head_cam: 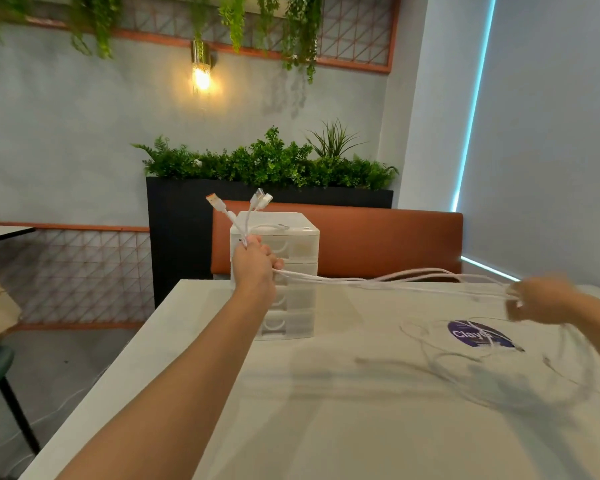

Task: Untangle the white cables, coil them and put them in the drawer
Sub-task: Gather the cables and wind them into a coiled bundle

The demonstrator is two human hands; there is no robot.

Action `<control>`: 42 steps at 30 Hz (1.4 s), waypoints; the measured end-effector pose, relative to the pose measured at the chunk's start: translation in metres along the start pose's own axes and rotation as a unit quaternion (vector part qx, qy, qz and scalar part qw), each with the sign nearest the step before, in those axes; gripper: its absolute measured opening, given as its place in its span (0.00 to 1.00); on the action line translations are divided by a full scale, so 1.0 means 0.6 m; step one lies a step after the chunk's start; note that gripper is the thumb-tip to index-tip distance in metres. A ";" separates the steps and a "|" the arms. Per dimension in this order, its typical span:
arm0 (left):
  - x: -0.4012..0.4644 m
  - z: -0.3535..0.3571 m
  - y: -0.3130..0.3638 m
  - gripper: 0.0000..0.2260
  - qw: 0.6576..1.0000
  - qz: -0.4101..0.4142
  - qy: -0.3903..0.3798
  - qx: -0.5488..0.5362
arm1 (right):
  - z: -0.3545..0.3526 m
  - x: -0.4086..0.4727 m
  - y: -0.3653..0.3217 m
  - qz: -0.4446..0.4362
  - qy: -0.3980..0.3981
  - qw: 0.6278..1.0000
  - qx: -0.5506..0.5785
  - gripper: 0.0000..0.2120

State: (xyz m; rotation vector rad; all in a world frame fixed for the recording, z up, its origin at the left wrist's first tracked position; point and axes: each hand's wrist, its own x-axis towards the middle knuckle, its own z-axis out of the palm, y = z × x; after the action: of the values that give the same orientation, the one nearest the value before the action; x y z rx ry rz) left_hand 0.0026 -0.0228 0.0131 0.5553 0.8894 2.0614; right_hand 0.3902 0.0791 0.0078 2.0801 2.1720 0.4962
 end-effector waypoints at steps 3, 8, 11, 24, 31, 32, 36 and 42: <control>0.004 -0.008 0.003 0.11 1.000 0.003 0.004 -0.013 | 0.008 0.046 0.076 0.072 0.150 0.983 -0.082 0.03; -0.006 -0.001 -0.004 0.11 1.000 -0.010 0.014 -0.023 | 0.072 0.101 0.098 0.062 0.185 0.973 -0.124 0.07; -0.014 0.000 -0.005 0.11 0.999 -0.005 0.016 -0.030 | 0.052 0.030 -0.004 0.153 0.063 0.979 -0.120 0.24; -0.036 -0.013 -0.013 0.11 0.995 -0.024 -0.004 -0.094 | -0.114 -0.144 -0.400 -0.297 -0.091 0.806 0.505 0.06; -0.024 -0.088 0.008 0.10 0.994 -0.063 -0.049 -0.071 | -0.126 -0.135 -0.368 -0.187 -0.120 0.811 0.541 0.26; -0.025 -0.097 0.011 0.11 0.994 -0.075 -0.057 -0.064 | -0.130 -0.130 -0.363 -0.162 -0.087 0.832 0.524 0.26; -0.033 -0.127 0.018 0.11 0.989 -0.132 -0.020 -0.065 | -0.148 -0.107 -0.335 -0.112 0.084 0.890 0.433 0.27; -0.026 -0.180 0.031 0.02 0.986 -0.156 0.056 0.000 | -0.188 -0.098 -0.308 -0.151 0.192 0.904 0.352 0.25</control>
State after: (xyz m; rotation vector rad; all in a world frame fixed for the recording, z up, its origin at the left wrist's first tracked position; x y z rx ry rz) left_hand -0.0671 -0.0863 -0.0445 0.2810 0.9748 1.8203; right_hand 0.1847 -0.0008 0.0507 1.9580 3.2223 0.0783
